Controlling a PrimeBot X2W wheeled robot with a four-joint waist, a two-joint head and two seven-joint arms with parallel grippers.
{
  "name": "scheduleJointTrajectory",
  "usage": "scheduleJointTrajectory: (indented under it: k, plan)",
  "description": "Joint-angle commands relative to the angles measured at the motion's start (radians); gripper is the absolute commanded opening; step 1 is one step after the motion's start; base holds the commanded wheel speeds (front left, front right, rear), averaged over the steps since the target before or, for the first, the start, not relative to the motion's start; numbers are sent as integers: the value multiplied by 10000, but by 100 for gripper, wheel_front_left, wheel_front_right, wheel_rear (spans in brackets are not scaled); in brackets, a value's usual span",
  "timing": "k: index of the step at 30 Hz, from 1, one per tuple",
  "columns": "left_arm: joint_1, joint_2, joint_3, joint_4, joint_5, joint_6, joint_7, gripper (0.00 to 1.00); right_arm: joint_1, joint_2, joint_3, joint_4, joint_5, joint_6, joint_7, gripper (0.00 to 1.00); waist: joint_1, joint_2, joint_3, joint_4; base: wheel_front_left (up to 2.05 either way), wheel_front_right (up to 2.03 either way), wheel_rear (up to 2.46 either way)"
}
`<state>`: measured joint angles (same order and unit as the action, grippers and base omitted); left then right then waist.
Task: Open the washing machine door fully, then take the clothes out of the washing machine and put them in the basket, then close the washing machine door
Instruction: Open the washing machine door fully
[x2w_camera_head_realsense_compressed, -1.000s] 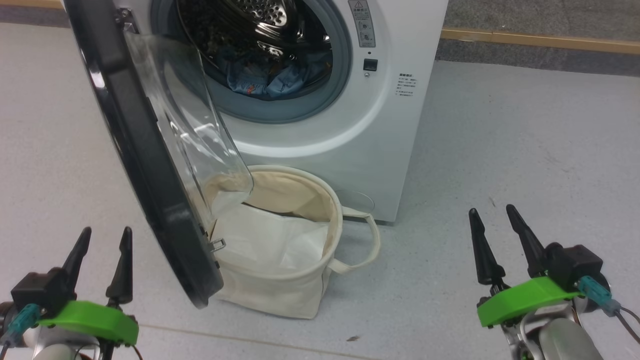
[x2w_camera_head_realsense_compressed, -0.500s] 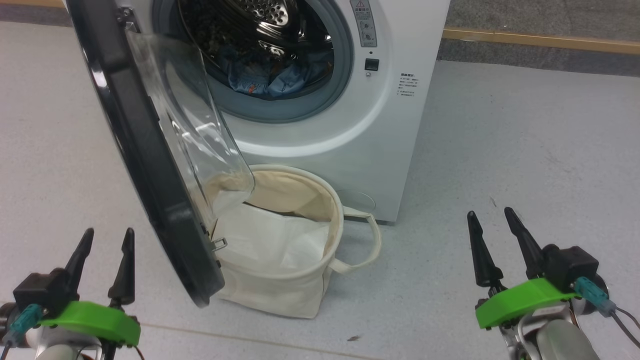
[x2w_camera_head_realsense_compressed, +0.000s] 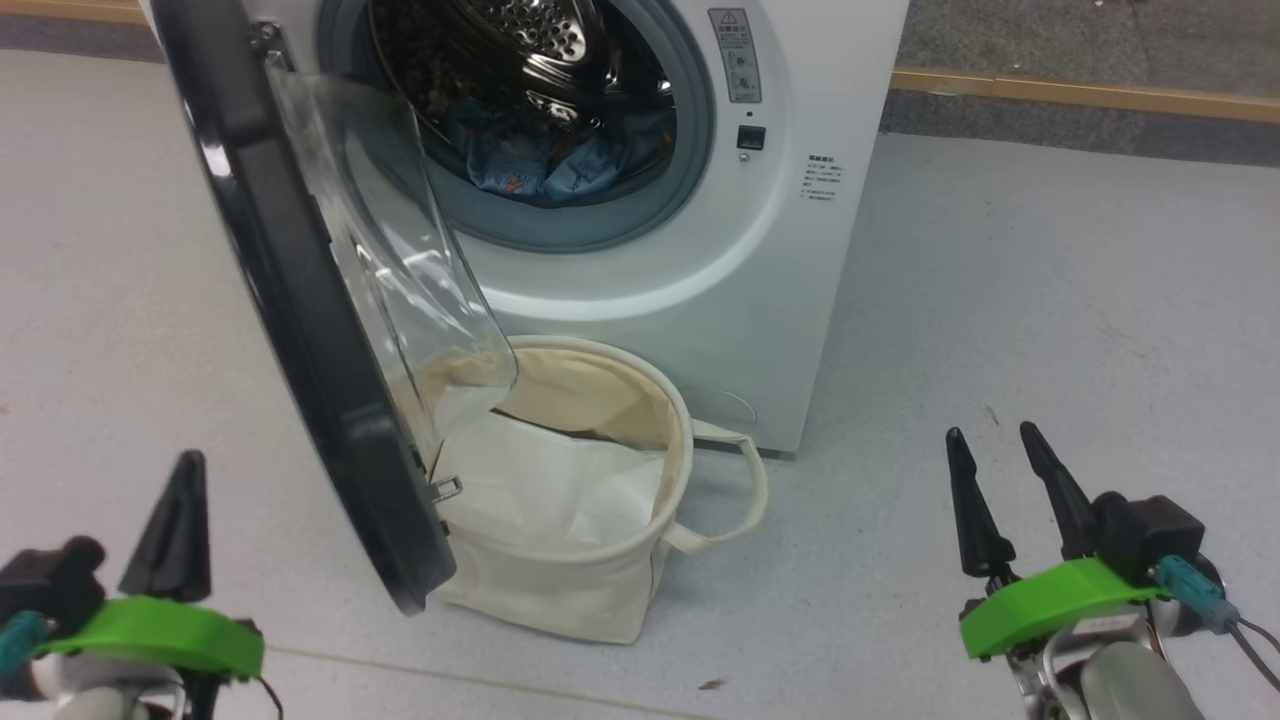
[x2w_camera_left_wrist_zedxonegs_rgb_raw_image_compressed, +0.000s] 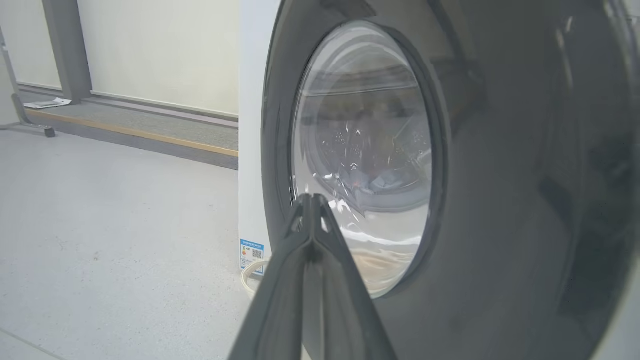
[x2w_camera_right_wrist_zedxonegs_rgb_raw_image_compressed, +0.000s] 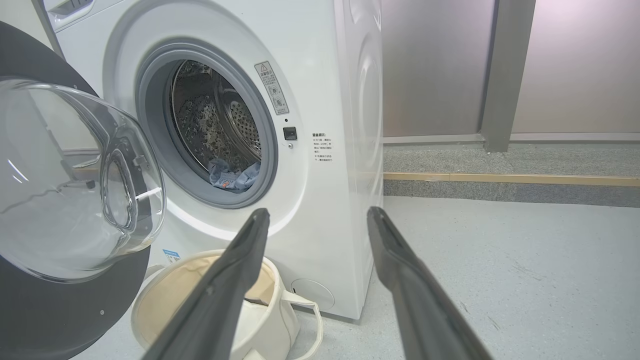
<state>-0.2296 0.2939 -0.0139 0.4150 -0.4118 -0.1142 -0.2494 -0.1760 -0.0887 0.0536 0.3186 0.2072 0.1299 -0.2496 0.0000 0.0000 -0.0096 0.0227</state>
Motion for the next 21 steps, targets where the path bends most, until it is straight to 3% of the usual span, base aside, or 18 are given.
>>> scheduleJointTrajectory:
  k: [1, 10, 15, 21]
  plan:
    - [-527, 311, 525, -464, -93, 64, -110, 0, -374, -19, 166, -273, 30, 8, -122, 100, 0, 0, -21, 34, 0, 0, 0]
    - [-999, 129, 821, -3040, -627, 561, 508, 0, -158, -17, -20, -136, 113, 8, -122, 100, 0, 0, -236, 441, 0, 0, 0]
    - [-1270, -330, 308, -4916, -1017, 890, 1843, 0, -178, -26, -69, -122, 152, 8, -122, 100, 0, 0, -243, 597, 0, 0, 0]
    - [-1532, -1301, -754, -6293, -1802, 1341, 3632, 0, -243, -43, -99, -80, 149, 8, -122, 100, 0, 0, -151, 696, 0, 0, 0]
